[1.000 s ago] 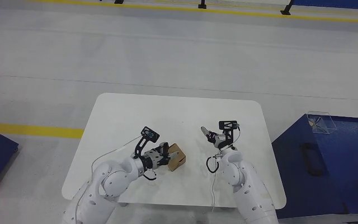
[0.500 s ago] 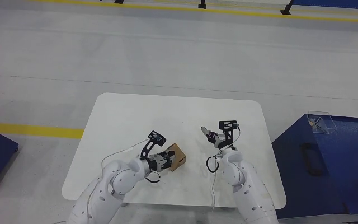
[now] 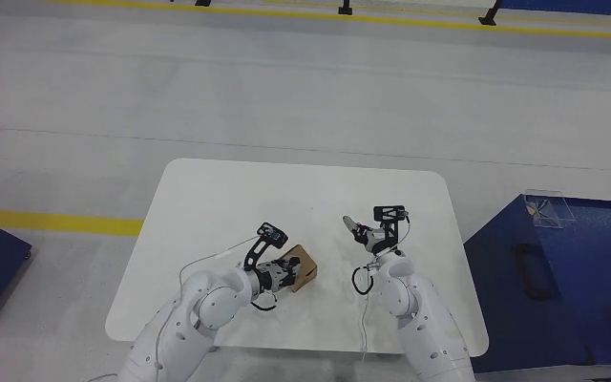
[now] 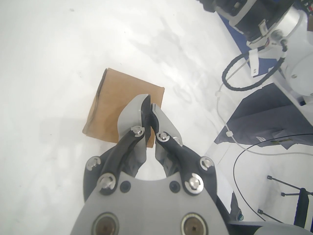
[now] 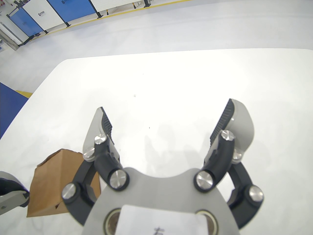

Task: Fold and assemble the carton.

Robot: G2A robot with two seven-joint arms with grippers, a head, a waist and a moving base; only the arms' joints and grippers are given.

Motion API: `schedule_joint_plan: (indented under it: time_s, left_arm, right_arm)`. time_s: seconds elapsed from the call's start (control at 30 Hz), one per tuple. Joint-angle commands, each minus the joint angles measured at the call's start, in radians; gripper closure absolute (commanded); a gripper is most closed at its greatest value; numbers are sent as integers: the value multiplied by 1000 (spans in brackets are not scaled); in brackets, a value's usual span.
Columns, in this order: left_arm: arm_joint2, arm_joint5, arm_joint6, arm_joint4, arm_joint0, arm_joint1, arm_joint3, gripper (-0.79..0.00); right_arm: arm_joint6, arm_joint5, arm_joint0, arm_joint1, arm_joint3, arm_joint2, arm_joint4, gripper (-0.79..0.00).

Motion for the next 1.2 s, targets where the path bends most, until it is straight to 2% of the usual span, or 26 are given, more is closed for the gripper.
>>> schedule_joint_plan:
  time_s: [0.0, 0.1, 0.23, 0.47, 0.53, 0.67, 0.73, 0.9, 1.0, 1.1, 1.17]
  left_arm:
    - [15, 25, -11, 9, -15, -5, 19, 0]
    - [22, 36, 9, -7, -29, -12, 29, 0]
    - [-4, -7, 46, -38, -10, -8, 12, 0]
    - [24, 22, -24, -18, -26, -14, 34, 0]
    - [33, 45, -14, -14, -38, -19, 42, 0]
    - [19, 10, 34, -51, -26, -20, 27, 0]
    - [12, 0, 27, -52, -18, -17, 23, 0]
    - [36, 49, -18, -31, -40, -25, 55, 0]
    - [34, 58, 39, -44, -37, -30, 35, 0]
    - [-25, -15, 139, -74, 12, -18, -24, 0]
    - [-80, -82, 223, -65, 73, -3, -85, 0]
  right_arm:
    - [0, 0, 0, 0, 0, 0, 0, -785]
    - [0, 0, 0, 0, 0, 0, 0, -785]
    - [0, 0, 0, 0, 0, 0, 0, -785]
    - [0, 0, 0, 0, 0, 0, 0, -785]
    - [0, 0, 0, 0, 0, 0, 0, -785]
    - [0, 0, 0, 0, 0, 0, 0, -785]
    - [0, 0, 0, 0, 0, 0, 0, -785]
    - [0, 0, 0, 0, 0, 0, 0, -785]
    - [0, 0, 0, 0, 0, 0, 0, -785]
    - [0, 0, 0, 0, 0, 0, 0, -785]
    - [0, 0, 0, 0, 0, 0, 0, -785]
